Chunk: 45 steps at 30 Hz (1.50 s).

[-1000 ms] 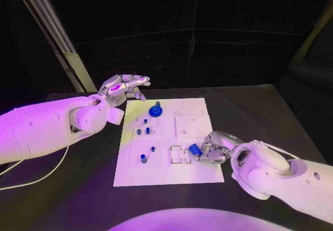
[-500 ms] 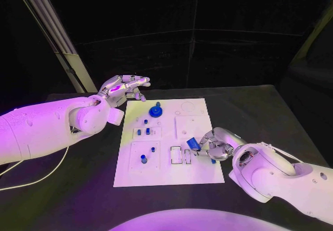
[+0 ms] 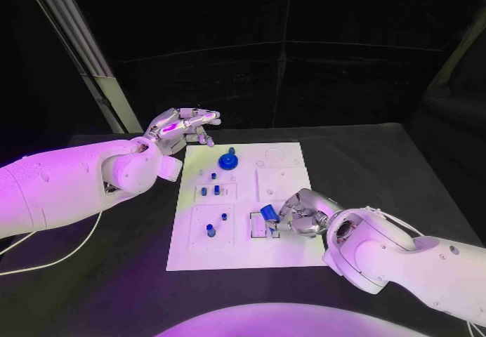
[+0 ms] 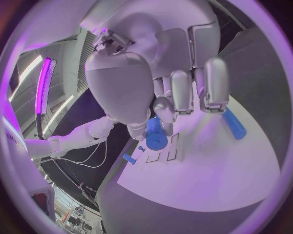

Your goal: Assemble the parts on the task board

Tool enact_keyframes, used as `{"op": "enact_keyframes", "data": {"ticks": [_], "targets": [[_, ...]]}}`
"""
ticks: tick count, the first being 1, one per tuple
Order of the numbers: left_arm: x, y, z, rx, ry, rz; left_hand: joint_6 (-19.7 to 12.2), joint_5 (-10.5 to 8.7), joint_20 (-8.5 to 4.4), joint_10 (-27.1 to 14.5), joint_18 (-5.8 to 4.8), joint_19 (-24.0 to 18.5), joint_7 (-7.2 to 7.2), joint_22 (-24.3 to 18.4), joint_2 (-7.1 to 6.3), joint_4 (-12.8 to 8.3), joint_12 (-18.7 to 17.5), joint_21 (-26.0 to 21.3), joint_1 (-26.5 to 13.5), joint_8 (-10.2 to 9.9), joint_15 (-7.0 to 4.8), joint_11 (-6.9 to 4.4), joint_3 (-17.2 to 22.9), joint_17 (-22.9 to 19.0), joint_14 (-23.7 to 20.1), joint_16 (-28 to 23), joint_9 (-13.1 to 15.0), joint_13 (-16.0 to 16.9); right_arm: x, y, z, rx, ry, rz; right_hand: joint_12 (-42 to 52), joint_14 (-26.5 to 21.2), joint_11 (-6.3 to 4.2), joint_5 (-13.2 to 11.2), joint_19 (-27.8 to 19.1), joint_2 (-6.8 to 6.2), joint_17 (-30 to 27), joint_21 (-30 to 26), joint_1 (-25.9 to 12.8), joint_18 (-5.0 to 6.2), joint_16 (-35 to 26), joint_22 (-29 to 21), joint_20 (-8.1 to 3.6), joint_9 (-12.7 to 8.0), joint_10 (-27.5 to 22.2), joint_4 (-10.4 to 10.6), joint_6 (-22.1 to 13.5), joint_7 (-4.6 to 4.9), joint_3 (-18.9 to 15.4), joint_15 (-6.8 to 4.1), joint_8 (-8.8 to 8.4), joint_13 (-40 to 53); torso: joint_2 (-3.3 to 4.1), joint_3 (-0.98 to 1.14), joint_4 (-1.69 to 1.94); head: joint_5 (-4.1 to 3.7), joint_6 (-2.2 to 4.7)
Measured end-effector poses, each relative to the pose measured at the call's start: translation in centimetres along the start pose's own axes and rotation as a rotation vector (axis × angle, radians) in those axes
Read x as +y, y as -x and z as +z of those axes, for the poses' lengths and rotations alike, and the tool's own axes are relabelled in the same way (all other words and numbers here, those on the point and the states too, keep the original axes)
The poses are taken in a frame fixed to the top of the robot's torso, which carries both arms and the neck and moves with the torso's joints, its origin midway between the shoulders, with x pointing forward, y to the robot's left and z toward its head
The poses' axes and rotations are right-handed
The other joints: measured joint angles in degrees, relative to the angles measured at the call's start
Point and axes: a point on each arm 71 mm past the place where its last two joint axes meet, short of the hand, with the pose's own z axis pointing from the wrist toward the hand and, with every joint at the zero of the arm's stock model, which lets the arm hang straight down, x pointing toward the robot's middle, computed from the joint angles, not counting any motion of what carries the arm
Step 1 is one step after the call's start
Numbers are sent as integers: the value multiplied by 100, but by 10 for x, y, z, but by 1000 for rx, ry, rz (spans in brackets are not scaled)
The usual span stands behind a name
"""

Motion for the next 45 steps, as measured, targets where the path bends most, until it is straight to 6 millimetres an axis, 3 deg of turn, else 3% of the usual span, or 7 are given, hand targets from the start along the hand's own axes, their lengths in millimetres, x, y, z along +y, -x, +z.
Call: {"op": "enact_keyframes", "data": {"ticks": [20, 22, 26, 35, 38, 41, 45], "targets": [[0, -1, 1, 4, 0, 0, 0, 0, 0, 0, 0, 0, 0, -4, 0, 0, 0, 0, 0, -1, 0, 0, 0, 1, 0, 0, 0, 1, 8, -12, 13, 66, -37, 0, 0, 9, -21, -40, 0, 89, 5, 24, -93, -1, -2, 0, 0, 13, 20, 0, 68, 6, -31, -32, 16, 6, 3, 4, 2, 37, -35], [0, -2, 1, 4, 0, -1, 0, 0, 0, 0, 0, 0, 0, -4, 0, 0, 0, 0, 0, -1, 0, 0, 0, 1, 0, 0, 0, 1, 9, -12, 14, 66, -36, -1, 0, 0, -22, -138, 4, 93, 5, 24, -155, 0, -2, 0, -4, 25, 22, 3, 91, -16, -68, -41, 16, 6, 3, 4, 2, 38, -35], [0, -2, 1, 4, 0, -1, 0, 0, 0, 0, 0, 0, 0, -4, 0, 0, 0, 0, 0, -1, 0, 0, 0, 1, 0, 0, 0, 2, 10, -14, 16, 67, -35, -3, -41, -1, -41, -488, 0, 97, -8, 24, -264, 0, -2, 0, -41, 60, 41, -5, 167, -58, -151, -42, -37, 5, 4, 4, 1, 38, -36], [0, -2, 1, 5, 1, -1, 0, 0, 0, 0, 0, 0, 0, -3, 0, 0, 0, 0, 0, -1, 0, 0, 0, 1, 1, 0, 0, 2, 11, -16, 17, 72, -35, -11, -184, -2, -41, -2288, -1, 48, -79, 24, -875, 1, -34, 0, -41, 141, 40, -4, 204, -60, -422, -43, -147, 4, 4, 5, -7, 52, -49], [0, -2, 1, 5, 2, -1, 0, 0, 0, 0, 0, 0, 0, -7, 26, 0, 0, 0, 26, -1, 0, 0, 0, -2, 0, 23, 0, 0, 11, -16, 18, 70, -34, -15, -347, -2, -27, -2816, -1, -148, -134, 24, -1238, 0, -77, 0, -41, 175, 25, 21, 193, -48, -362, -43, -192, -83, 3, 5, -9, 52, -51], [0, -2, 1, 5, 2, -1, 0, 0, 0, 0, 0, 0, 0, -10, 26, 0, 0, 0, 26, -1, 0, 0, 0, -5, 0, 23, 0, -3, 12, -16, 18, 66, -31, -20, -542, -2, 0, -3166, -1, -514, -185, -7, -1644, 0, -122, 0, -41, 218, -45, 36, 184, -39, -2, -42, -231, -196, 2, 5, -9, 52, -52], [0, -2, 2, 6, 2, -1, 0, 0, 0, 0, 0, 0, 0, -10, 26, 0, 0, 0, 26, -1, 0, 0, 0, -5, 1, 23, 0, -3, 12, -16, 18, 61, -26, -27, -617, -2, 0, -3184, -1, -565, -206, -7, -1695, 0, -136, 0, -41, 238, -45, 22, 184, -39, 146, -42, -231, -238, 0, 6, -9, 52, -49]]}}
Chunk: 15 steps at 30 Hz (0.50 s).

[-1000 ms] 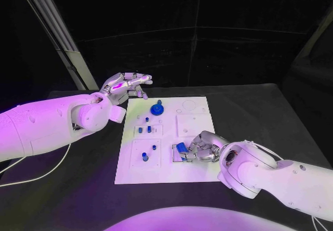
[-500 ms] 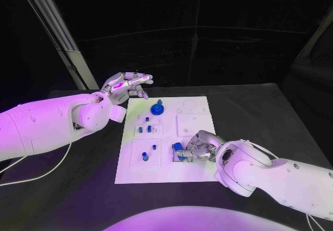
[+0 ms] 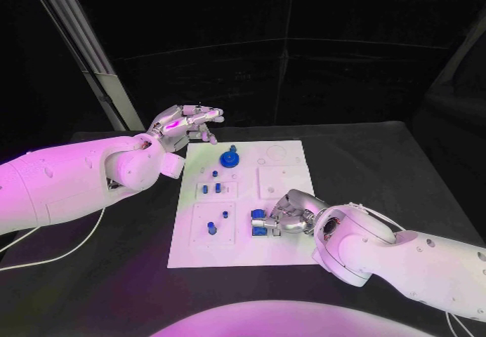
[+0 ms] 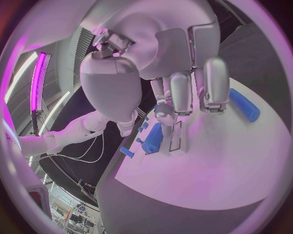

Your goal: Assemble the parts on the task board

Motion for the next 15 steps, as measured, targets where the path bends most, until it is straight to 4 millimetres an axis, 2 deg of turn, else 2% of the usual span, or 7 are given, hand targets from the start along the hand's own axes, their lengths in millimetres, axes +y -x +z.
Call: {"op": "enact_keyframes", "data": {"ticks": [2, 4, 6, 8, 11, 15], "targets": [[0, 0, 0, 0, 0, 0, 0, 0, 0, 0, 0, 0, 0, 0, 0, 0, 0, 0, 0, 0, 0, 0, 0, 0, 0, 0, 0, 0, 0, 0, 0, -3, 5, -5, 0, 0, 0, 206, 0, 137, -2, 0, 199, 0, 0, 0, 0, 20, 0, -33, 0, 0, 124, 0, -22, 0, -1, 1, 0, 0, 1], [0, 0, 0, 0, 0, 0, 0, 0, 0, 0, 0, 0, 0, 0, 0, 0, 0, 0, 0, 0, 0, 0, 0, 0, 0, 0, 0, 0, 1, 1, -1, -6, 10, -9, 0, 0, 0, 515, 0, 283, -2, 0, 622, 0, 0, 0, 0, 39, 0, -173, 0, 0, 263, 0, -28, 0, -1, 1, 0, -2, 2], [0, 0, 0, 0, 0, 0, 0, 0, 0, 0, 0, 0, 0, 0, 0, 0, 0, 0, 0, 0, 0, 0, 0, 0, 0, 0, 0, 0, 1, 1, -1, -10, 15, -16, 0, 0, 0, 670, 0, 351, -1, 0, 1021, 0, 0, 0, 0, 61, 0, -349, 0, 0, 362, 0, -27, 7, -2, 2, 0, -2, 2], [0, 0, 0, 0, 1, 0, 0, 0, 0, 0, 0, 0, 0, 0, 0, 0, 0, 0, 0, 0, 0, 0, 0, 0, 0, 0, 0, 1, 1, 1, -1, -13, 21, -24, -18, 0, 0, 671, 0, 397, 7, 0, 1453, 0, 0, 0, 0, 85, 0, -591, 0, 0, 466, 1, -27, 17, -2, 2, 0, -2, 2], [0, 0, 0, 0, 1, 0, 0, 0, 0, 0, 0, 0, 0, 1, 0, 0, 0, 0, 0, 0, 0, 0, 0, 0, 0, 0, 0, 1, 2, 2, -1, -19, 28, -36, -23, 0, -21, 518, 0, 455, 12, 0, 1813, 0, 0, 0, 0, 106, -21, -806, 19, 19, 575, 1, -28, 18, -2, 1, 1, -1, -2], [0, 0, 0, 1, 1, 0, 0, 0, 0, 0, 0, 0, 0, 1, 0, 0, 0, 0, 0, 0, 0, 0, 0, 0, 0, 0, 0, 1, 1, 3, -2, -31, 33, -53, -50, 1, -21, 477, 0, 496, 12, 0, 1916, 0, -18, 0, 0, 110, -21, -866, 19, 19, 634, 1, -27, 18, -2, 1, 2, -1, -4]]}}
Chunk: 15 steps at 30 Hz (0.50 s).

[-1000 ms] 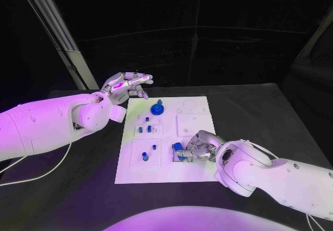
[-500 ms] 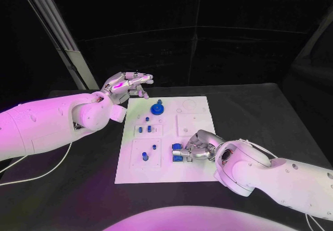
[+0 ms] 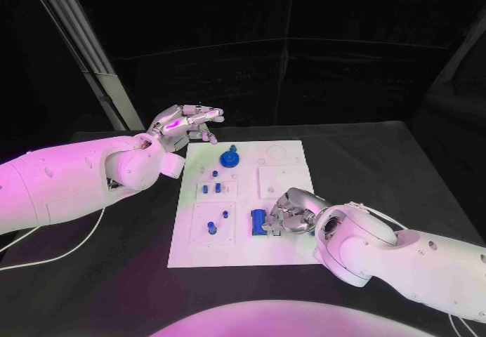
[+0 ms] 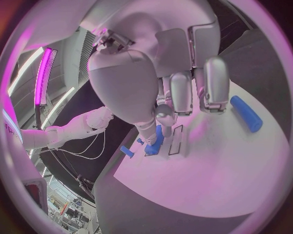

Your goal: Assemble the parts on the task board

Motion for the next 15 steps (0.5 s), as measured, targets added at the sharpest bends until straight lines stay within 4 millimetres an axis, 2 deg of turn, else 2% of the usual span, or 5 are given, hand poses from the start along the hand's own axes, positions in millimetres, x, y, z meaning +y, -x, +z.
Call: {"op": "enact_keyframes", "data": {"ticks": [7, 10, 15], "targets": [[0, 1, 0, -1, 0, 0, 0, 0, 0, 0, 0, 0, 0, 0, 0, 0, 0, 0, 0, 0, 0, 0, 0, 0, 0, 0, 0, 0, -4, 4, -3, -21, 5, -18, -26, 0, 0, 0, 0, -2, -6, 0, -2, 0, -4, 0, 0, 0, 0, 3, 0, 0, -34, 0, -22, -9, -1, 3, -8, 2, 16], [0, 0, 0, -1, 0, 0, 0, 0, 0, 0, 0, 0, 0, 0, 0, 0, 0, 0, 0, 0, 0, 0, 0, 0, 0, 0, 0, 0, -5, 5, -4, -29, 10, -20, -26, 0, 0, 0, 0, -48, -6, 0, -51, 0, -4, 0, 0, -1, 0, 50, 0, 0, -81, 0, -22, -8, -1, 3, -14, -24, 26], [0, 0, 0, 0, 1, 0, 0, 0, 0, 0, 0, 0, 0, 1, 0, 0, 0, 0, 0, 0, 0, 0, 0, 1, 0, 0, 0, 1, -12, 11, -11, -53, 13, -18, -47, 0, 0, 235, 0, 32, -24, 0, -186, 0, -28, 5, 0, 5, 0, 160, -20, 20, -140, 0, -90, -8, -5, 3, -10, -51, 40]]}}
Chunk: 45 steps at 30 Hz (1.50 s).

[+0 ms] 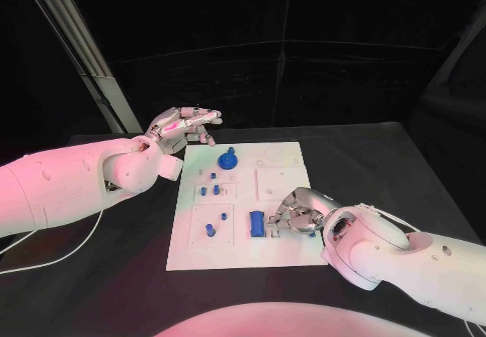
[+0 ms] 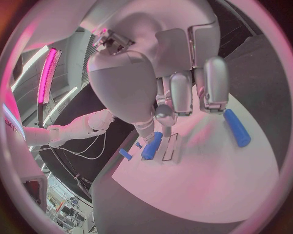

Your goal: Assemble the parts on the task board

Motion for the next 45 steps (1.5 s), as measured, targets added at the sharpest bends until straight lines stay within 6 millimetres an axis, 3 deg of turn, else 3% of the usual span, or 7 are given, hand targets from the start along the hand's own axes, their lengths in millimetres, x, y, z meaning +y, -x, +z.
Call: {"op": "enact_keyframes", "data": {"ticks": [6, 16, 31, 33, 35, 45], "targets": [[0, 1, -1, -1, 1, 0, 0, 0, 0, 0, 0, 0, 0, 0, 0, 0, 0, 0, 0, 0, 0, 0, 0, 0, 0, 0, 0, 0, -26, 16, -13, -44, -32, -7, -46, 0, 35, 248, 0, -1, -8, 0, 2, 0, -4, 0, 0, -67, -7, 0, -208, 100, 0, 0, -213, -13, -4, -3, 7, -20, 35], [1, 1, -2, 0, 4, 0, 0, 0, 0, 0, 0, 0, 0, 0, 0, 0, 0, 0, 0, 0, 0, 0, 0, 0, 0, 0, 0, 1, -59, 37, -30, -91, -86, -49, -113, 22, 63, 267, 14, 19, -43, -33, 22, 0, -28, -1, 14, -93, -19, 60, -208, 100, -27, 22, -252, -56, 5, -2, -1, -119, 70], [2, 2, -3, -1, 6, 0, 0, 0, 0, 0, 0, 0, 0, 1, 0, 0, 0, 0, 0, 0, 0, 0, 0, 1, 0, 0, 0, 1, -66, 39, -30, -84, -116, -157, -243, 22, 83, 266, 0, -186, -159, -82, -183, 0, -133, -2, 43, -65, -39, 336, -112, 73, -162, 22, -252, -110, 13, -1, 13, -179, 48], [2, 2, -3, -1, 6, 0, 0, 0, 0, 0, 0, 0, 0, 1, 0, 0, 0, 0, 0, 0, 0, 0, 0, 1, 0, 0, 0, 1, -66, 37, -29, -72, -119, -169, -243, 22, 83, 401, 0, -219, -159, -82, -215, 0, -137, -2, 43, -49, -39, 405, -112, 73, -231, 22, -252, -111, 13, -3, 16, -179, 45], [2, 2, -3, -1, 6, 0, 0, 0, 0, 0, 0, 0, 0, 1, 0, 0, 0, 0, 0, 0, 0, 0, 0, 1, 0, 0, 0, 1, -65, 35, -27, -54, -122, -184, -243, 22, 83, 499, 0, -228, -167, -82, -224, 0, -137, -2, 43, -40, -39, 443, -111, 73, -269, 22, -252, -110, 13, -3, 16, -178, 37], [2, 3, -3, -2, 6, 0, 0, 0, 0, -21, 0, 0, 0, -10, 0, 0, 33, -41, 0, 0, 0, -21, 0, -9, 0, 0, 0, -7, -61, 28, -22, 0, -129, -228, -302, 22, 61, 525, -42, -253, -229, -116, -198, 0, -198, -2, 41, -23, -61, 458, -102, 64, -284, 22, -218, -147, 12, -3, 15, -166, 24]]}}
